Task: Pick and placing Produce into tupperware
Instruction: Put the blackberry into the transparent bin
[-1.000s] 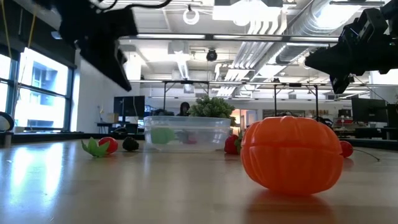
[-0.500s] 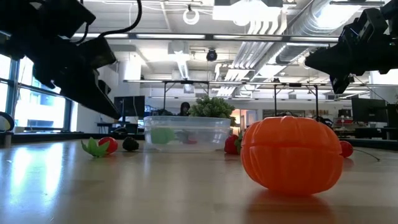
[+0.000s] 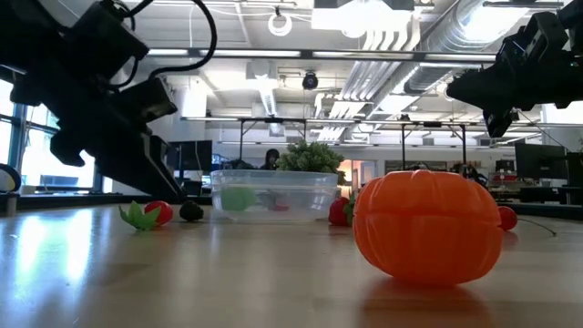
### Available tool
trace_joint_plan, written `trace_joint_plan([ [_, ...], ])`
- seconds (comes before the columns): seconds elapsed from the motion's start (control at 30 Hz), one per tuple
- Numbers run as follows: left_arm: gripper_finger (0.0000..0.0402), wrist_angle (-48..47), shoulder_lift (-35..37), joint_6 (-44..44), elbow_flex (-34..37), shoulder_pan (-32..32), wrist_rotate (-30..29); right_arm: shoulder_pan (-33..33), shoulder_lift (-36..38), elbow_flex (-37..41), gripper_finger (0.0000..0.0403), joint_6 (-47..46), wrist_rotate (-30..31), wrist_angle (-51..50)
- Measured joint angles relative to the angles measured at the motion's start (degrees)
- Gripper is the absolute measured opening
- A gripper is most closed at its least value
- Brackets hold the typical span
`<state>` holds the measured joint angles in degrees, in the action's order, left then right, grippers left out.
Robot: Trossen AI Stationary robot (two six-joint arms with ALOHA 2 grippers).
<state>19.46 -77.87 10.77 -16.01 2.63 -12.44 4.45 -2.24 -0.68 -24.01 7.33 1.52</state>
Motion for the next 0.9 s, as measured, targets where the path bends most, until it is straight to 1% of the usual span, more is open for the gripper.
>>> trace_joint_plan([
  [0.17, 0.0136, 2.35, -2.80, 0.00, -0.04, -0.04, -0.32, 0.01, 0.00, 0.01, 0.0030, 0.01, 0.00, 0.00],
  [0.3, 0.0136, 4.46, -4.73, 0.00, -0.04, -0.04, -1.73, 0.00, 0.00, 0.01, 0.0030, 0.02, 0.02, 0.00],
  [0.5, 0.0136, 6.22, -7.61, -0.47, -0.55, -0.04, -1.88, 0.00, 0.00, 0.01, 0.0030, 0.00, 0.00, 0.00],
  [0.7, 0.0136, 6.87, -9.42, -1.83, -1.37, 0.00, -0.61, 0.02, 0.00, 0.01, 0.0030, 0.02, 0.00, 0.00],
  [0.9, 0.0136, 7.19, -9.57, -3.37, -2.21, 0.00, -0.57, 0.01, 0.00, 0.00, 0.0030, 0.01, 0.00, 0.01],
])
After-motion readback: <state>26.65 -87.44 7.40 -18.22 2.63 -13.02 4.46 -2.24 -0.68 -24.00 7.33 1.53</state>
